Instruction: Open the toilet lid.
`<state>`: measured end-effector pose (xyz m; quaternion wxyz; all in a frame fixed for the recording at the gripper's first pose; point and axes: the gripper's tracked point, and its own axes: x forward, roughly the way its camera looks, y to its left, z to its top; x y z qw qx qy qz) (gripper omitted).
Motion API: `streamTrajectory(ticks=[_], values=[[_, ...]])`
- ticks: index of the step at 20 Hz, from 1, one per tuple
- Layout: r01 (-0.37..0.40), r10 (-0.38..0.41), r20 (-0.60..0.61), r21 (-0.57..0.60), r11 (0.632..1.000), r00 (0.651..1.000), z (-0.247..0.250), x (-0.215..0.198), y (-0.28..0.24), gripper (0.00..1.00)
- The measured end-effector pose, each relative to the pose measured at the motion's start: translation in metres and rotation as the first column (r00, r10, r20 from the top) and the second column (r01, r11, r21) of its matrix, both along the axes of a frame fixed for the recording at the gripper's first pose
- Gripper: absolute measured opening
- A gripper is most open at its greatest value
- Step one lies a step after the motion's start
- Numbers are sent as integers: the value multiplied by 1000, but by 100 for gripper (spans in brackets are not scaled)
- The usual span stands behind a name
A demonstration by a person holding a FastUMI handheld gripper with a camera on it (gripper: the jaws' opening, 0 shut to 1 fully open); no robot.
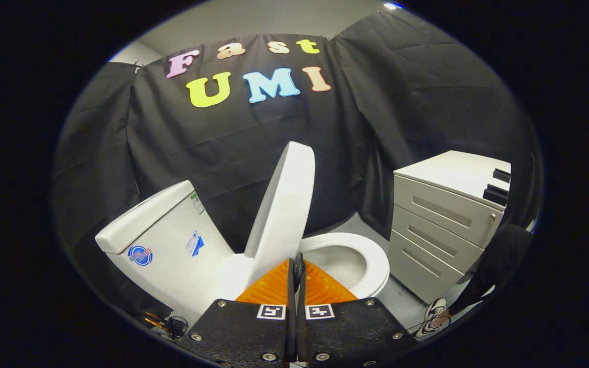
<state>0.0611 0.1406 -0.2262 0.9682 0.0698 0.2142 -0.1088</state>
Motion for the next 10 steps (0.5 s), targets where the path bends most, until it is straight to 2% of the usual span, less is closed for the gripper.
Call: streamTrajectory(ticks=[6, 10], values=[[-43, 43, -2, -97, 994, 999, 17, 6, 27, 0], [-97, 98, -4, -186, 978, 995, 31, 9, 55, 0]])
